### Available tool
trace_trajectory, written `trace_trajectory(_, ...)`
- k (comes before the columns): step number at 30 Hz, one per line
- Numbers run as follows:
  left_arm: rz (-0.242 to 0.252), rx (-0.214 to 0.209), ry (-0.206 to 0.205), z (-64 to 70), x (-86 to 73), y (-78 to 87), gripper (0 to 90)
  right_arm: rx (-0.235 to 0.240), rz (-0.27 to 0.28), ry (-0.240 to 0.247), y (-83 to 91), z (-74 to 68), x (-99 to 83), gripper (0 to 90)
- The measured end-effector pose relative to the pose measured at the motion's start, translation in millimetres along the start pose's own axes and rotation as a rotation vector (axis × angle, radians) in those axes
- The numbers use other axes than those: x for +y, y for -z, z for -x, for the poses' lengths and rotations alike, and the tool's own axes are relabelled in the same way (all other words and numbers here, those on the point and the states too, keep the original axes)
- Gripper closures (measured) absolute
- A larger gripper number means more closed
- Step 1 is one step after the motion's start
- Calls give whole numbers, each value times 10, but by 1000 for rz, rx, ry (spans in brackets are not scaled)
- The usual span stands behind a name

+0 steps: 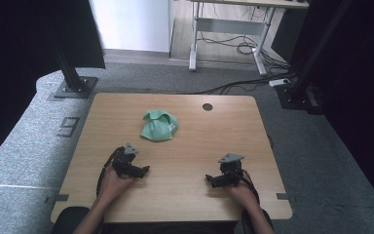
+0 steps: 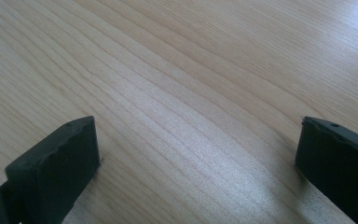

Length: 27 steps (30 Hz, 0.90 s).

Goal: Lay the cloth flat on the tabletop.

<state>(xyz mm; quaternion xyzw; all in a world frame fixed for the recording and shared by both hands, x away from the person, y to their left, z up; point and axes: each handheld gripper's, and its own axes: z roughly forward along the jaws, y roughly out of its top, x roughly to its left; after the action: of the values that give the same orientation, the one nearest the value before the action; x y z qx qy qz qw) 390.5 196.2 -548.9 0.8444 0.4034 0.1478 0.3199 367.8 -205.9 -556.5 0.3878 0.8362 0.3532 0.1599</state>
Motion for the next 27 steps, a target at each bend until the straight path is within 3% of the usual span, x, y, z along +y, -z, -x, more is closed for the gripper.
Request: trace_trajectory(27,-9,-7,2,20,54,-12,31,0,0,2,2,0,-2,0)
